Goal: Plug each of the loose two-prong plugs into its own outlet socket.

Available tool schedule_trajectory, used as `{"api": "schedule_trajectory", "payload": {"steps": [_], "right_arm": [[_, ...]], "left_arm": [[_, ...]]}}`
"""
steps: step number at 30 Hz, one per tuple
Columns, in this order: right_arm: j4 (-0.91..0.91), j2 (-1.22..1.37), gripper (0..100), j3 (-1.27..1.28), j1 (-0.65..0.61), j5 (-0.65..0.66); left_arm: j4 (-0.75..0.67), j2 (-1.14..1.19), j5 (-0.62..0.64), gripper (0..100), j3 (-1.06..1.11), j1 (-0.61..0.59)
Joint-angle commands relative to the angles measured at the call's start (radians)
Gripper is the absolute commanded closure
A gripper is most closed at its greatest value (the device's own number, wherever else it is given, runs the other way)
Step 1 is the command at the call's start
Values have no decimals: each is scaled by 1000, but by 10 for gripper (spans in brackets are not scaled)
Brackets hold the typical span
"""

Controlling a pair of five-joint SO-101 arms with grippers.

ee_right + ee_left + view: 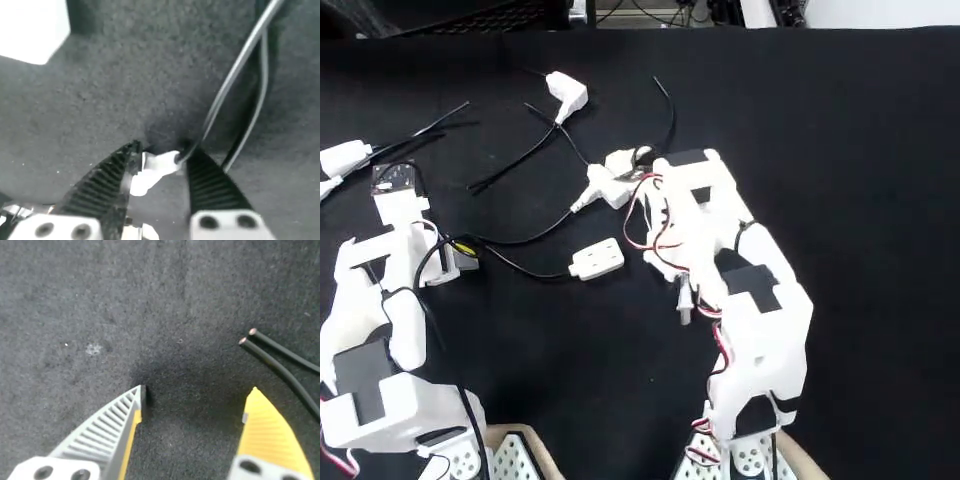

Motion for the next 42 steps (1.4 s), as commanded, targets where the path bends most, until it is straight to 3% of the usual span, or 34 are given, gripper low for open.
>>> {"api": "schedule_trajectory", "payload": {"steps": [1, 9, 19, 27, 35, 42], "right_arm": [[8, -51, 975, -19, -8, 3], [78, -45, 985, -124, -8, 6], [23, -21, 984, -137, -37, 5], [135, 21, 814, -185, -35, 5], [199, 21, 887, -231, -31, 6], [193, 21, 890, -160, -29, 6]], "left_arm": [[-5, -14, 6, 682, 7, -7], [-5, -14, 6, 682, 7, -7], [-5, -14, 6, 682, 7, -7], [-9, -15, 6, 682, 18, -4], [-11, -15, 6, 682, 19, -4], [-11, -15, 6, 682, 19, -5]]}}
